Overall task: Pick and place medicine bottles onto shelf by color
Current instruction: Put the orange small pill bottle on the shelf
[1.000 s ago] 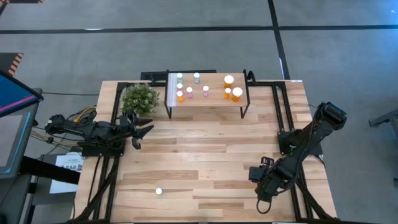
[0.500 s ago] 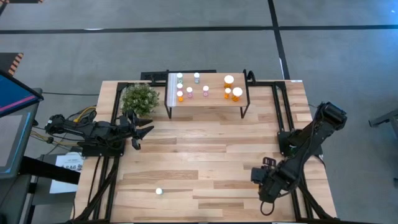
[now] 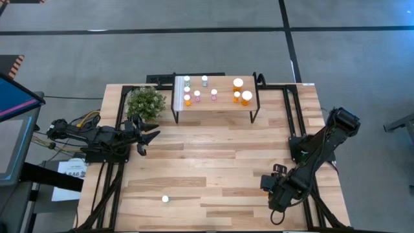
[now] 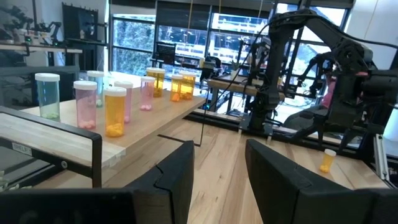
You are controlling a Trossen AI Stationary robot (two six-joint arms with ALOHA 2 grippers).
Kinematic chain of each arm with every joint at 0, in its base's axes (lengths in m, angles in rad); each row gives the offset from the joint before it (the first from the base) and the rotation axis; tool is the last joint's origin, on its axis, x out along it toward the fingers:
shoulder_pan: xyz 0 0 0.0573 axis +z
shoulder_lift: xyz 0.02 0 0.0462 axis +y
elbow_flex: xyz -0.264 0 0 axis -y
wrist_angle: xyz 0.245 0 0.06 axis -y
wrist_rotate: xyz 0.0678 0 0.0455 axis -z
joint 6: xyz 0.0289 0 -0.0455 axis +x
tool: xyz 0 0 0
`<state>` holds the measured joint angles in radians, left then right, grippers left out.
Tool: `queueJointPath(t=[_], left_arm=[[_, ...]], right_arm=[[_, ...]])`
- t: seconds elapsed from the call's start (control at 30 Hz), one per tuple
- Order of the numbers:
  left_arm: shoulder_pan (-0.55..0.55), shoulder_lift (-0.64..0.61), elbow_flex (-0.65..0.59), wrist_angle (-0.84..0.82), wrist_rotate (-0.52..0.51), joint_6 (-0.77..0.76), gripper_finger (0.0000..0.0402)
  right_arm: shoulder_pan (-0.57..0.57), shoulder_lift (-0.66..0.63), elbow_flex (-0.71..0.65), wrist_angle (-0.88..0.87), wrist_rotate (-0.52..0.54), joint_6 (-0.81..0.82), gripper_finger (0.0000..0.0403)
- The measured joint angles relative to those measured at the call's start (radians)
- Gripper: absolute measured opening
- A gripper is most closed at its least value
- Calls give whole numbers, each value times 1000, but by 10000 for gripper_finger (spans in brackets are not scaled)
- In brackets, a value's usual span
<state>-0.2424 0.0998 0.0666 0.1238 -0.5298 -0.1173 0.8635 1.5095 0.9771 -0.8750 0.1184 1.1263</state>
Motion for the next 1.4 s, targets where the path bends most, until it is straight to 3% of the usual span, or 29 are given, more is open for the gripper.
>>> queueJointPath(t=[0.33, 0.57, 1.07, 1.4], left_arm=[[0, 0, 0, -2, -1, 0, 132], [0, 0, 0, -2, -1, -1, 132], [0, 0, 0, -2, 0, -3, 132], [0, 0, 0, -2, -1, -4, 132]], right_arm=[[10, 121, -1, -4, -75, -24, 225], [15, 131, -1, -1, -77, -27, 221], [-4, 121, -1, -9, -71, -62, 112], [-134, 40, 0, -10, -71, -238, 144]])
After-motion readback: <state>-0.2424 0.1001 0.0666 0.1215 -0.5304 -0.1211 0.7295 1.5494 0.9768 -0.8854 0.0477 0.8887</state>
